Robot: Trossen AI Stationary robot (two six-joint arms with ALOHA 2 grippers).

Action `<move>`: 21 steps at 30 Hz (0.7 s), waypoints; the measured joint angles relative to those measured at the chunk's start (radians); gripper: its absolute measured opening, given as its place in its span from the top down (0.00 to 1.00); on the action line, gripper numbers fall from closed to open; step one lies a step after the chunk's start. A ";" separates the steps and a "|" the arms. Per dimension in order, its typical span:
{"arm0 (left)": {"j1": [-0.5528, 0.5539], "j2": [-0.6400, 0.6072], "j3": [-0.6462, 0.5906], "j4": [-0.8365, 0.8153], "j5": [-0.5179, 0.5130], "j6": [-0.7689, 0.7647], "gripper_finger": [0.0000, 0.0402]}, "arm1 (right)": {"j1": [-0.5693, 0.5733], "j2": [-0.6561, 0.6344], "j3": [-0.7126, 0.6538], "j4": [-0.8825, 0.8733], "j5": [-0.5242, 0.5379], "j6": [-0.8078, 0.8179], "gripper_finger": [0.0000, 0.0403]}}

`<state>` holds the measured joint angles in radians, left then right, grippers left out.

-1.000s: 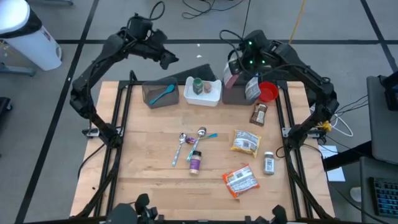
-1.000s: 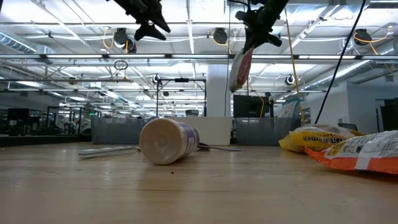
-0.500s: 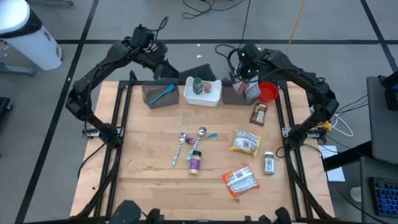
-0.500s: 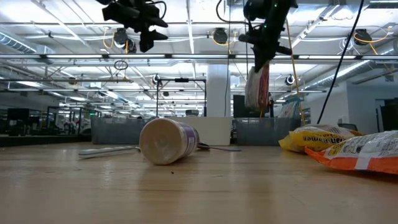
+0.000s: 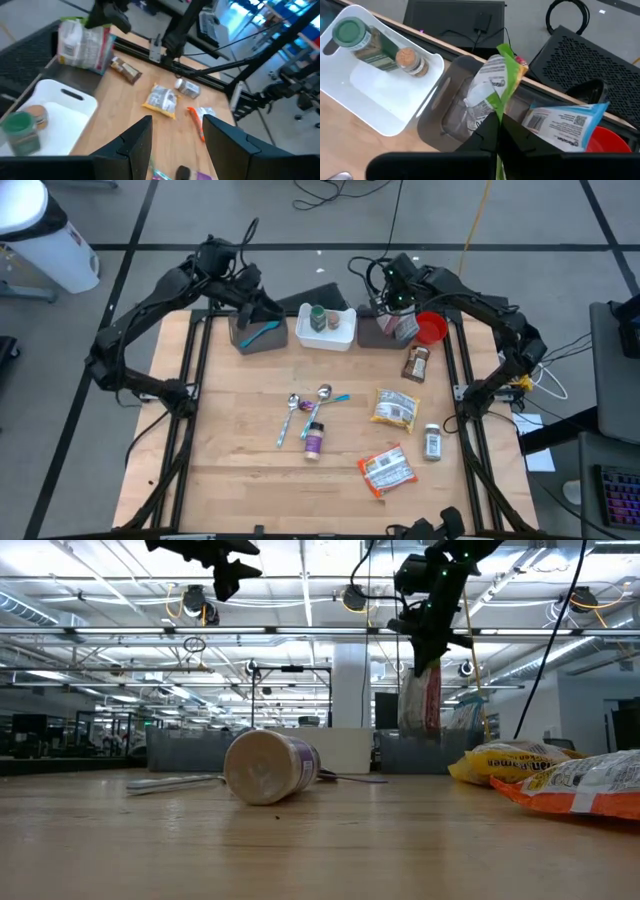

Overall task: Pick & Place Food Item
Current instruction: Put the green noodle pack into the right black bin

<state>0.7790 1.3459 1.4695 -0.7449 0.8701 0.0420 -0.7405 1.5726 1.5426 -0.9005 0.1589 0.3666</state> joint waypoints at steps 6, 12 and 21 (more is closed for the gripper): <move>-0.018 -0.004 0.000 0.003 -0.025 -0.022 0.54 | 0.001 0.000 -0.021 -0.001 0.008 0.001 1.00; -0.017 -0.003 0.000 0.003 -0.039 -0.025 0.54 | 0.001 -0.012 -0.059 0.002 0.032 0.034 1.00; -0.017 -0.003 0.000 0.003 -0.041 -0.027 0.54 | 0.001 -0.054 -0.153 0.048 0.054 0.101 1.00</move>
<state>0.7616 1.3426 1.4693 -0.7422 0.8288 0.0154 -0.7399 1.5188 1.3891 -0.8526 0.2131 0.4680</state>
